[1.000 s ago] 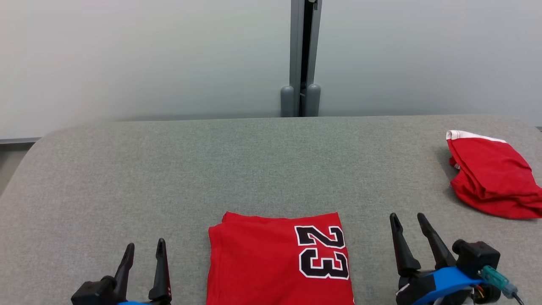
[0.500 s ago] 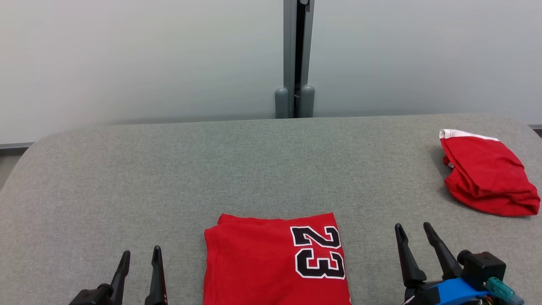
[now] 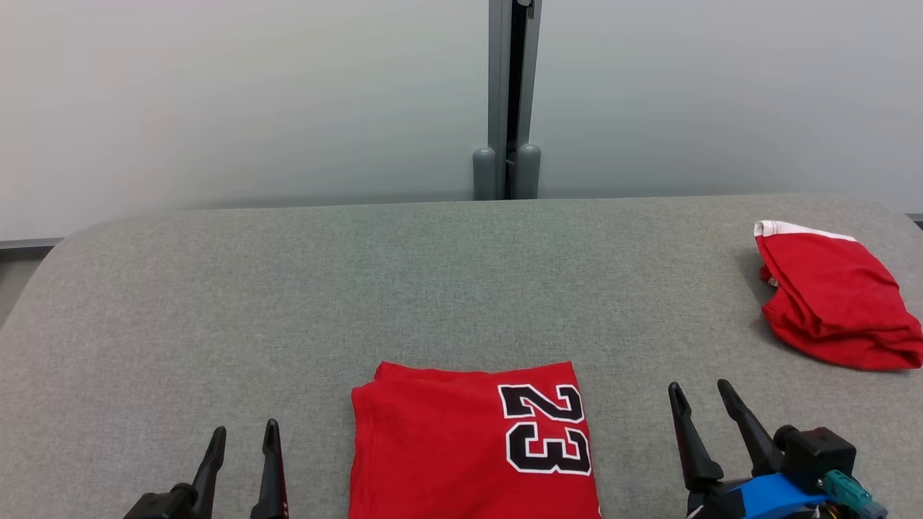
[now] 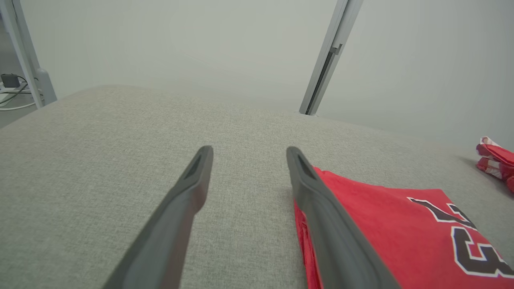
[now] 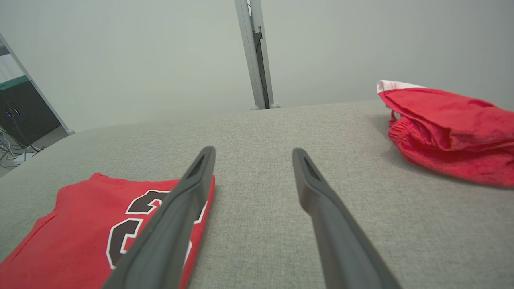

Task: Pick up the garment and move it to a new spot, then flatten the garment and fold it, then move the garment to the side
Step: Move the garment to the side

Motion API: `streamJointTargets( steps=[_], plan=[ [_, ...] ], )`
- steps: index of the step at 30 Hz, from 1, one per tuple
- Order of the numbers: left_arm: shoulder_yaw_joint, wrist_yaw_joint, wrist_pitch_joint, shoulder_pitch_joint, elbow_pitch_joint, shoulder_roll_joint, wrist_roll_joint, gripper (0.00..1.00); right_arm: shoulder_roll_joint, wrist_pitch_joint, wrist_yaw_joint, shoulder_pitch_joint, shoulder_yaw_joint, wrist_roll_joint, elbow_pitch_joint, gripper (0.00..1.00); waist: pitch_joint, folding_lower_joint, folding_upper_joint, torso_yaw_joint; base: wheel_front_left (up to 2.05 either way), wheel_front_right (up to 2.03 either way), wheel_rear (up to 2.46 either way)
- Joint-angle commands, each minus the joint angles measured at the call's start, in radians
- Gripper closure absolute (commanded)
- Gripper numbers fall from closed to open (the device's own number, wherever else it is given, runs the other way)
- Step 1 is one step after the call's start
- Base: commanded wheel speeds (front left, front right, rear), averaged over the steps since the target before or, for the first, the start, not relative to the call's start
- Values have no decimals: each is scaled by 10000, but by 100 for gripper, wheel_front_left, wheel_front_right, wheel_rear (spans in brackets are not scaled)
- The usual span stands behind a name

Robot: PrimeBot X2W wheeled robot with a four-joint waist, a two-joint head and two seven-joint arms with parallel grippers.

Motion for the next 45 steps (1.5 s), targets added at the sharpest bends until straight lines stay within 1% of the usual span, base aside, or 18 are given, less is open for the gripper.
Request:
streamJointTargets(
  steps=[1, 7, 10, 12, 18, 25, 28, 31, 32, 33, 34, 35, 36, 41, 45],
  plan=[
    [46, -20, -45, -21, -5, -34, 36, 0, -3, 18, 1, 126, -15, -24, -63, 0, 9, 0, 0, -1, 0, 0, 0],
    [45, -35, -45, -70, -32, -49, 104, 0, -3, 109, 1, 42, -53, -206, 33, 0, 51, 0, 0, 24, 0, 0, 0],
    [26, -50, -45, -130, -41, -64, 133, 0, -3, 376, 1, -186, -33, -770, 209, 0, 96, 0, 0, 51, 0, 0, 0],
    [1, -55, -45, -201, -34, -75, 142, 0, -1, 819, 1, -346, 49, -1081, 401, 0, 132, 0, 0, 96, 0, 0, 0],
    [11, -61, -44, -364, -8, -58, 167, 0, -19, 2454, 1, -866, 805, -954, 788, 0, 311, 0, 0, 433, 0, 0, 0],
    [85, -107, -44, -557, 60, -147, 200, 0, -9, 3884, 1, -1510, 986, -747, 1777, 0, 671, 0, 0, 1060, 0, 0, 0],
    [134, -134, -45, -643, 74, -207, 267, 0, -16, 4444, 1, -1809, 1036, -827, 2210, 0, 822, 0, 0, 1276, 0, 0, 0],
    [180, -193, -45, -680, 95, -287, 306, 0, -12, 4996, 1, -1962, 1137, -549, 2571, 0, 931, 0, 0, 1411, 0, 0, 0],
    [200, -204, -45, -695, 97, -320, 336, 0, -10, 5115, 1, -1999, 1198, -396, 2643, 11, 960, 0, 0, 1428, 0, 0, 0],
    [221, -203, -45, -693, 95, -345, 357, 0, 8, 5231, 2, -2032, 1270, -222, 2686, 57, 991, 0, 0, 1433, 0, 0, 0],
    [237, -214, -45, -694, 95, -368, 380, 0, 19, 5305, 4, -2076, 1350, -93, 2695, 69, 1023, 0, 0, 1422, 0, 0, 0],
    [241, -236, -45, -695, 94, -392, 392, 0, 25, 5325, 4, -2138, 1384, 20, 2670, 90, 1053, 0, 0, 1390, 0, 0, 0],
    [237, -263, -45, -708, 88, -420, 436, 0, 21, 5307, 4, -2228, 1402, 104, 2636, 100, 1086, 0, 0, 1337, 0, 0, 0],
    [256, -380, -43, -829, -39, -505, 597, 0, -34, 4860, -2, -2884, 1161, 182, 2216, 100, 1335, 0, 0, 756, 0, 0, 0],
    [323, -431, -45, -1010, -194, -493, 750, 0, -30, 4744, -1, -3260, 698, -86, 1860, 100, 1609, 0, 0, -8, 0, 0, 0]
  ],
)
